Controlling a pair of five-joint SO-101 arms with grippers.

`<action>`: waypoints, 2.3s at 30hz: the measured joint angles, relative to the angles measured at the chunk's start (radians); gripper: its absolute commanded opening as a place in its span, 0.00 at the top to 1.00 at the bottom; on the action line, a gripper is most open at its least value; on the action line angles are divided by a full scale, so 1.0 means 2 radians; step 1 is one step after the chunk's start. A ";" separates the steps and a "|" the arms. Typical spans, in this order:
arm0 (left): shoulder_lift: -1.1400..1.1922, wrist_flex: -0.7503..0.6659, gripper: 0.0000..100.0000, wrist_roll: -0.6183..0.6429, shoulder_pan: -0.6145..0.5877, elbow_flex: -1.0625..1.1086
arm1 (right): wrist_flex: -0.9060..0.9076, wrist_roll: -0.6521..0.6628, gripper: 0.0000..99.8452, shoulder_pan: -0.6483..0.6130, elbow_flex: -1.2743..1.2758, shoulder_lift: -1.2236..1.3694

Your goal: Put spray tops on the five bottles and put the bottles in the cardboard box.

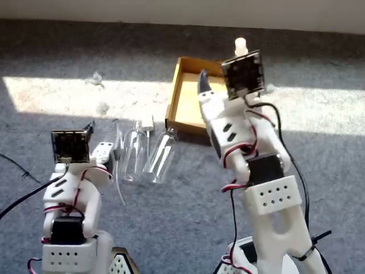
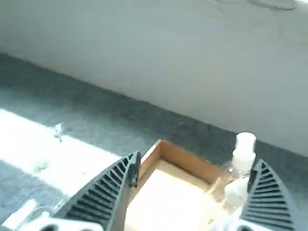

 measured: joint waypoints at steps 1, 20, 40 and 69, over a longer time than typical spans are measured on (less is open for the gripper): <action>0.000 0.000 0.83 -0.006 -0.030 0.000 | 0.009 0.000 0.69 -0.018 0.013 -0.007; 0.000 0.002 0.83 -0.197 -0.279 0.146 | 0.223 -0.312 0.69 -0.147 -0.203 0.385; 0.000 0.030 0.83 -0.197 -0.269 0.146 | 0.228 -0.361 0.69 -0.136 -0.297 0.579; 0.000 0.030 0.83 -0.197 -0.269 0.147 | 0.222 -0.150 0.99 -0.147 -0.044 0.406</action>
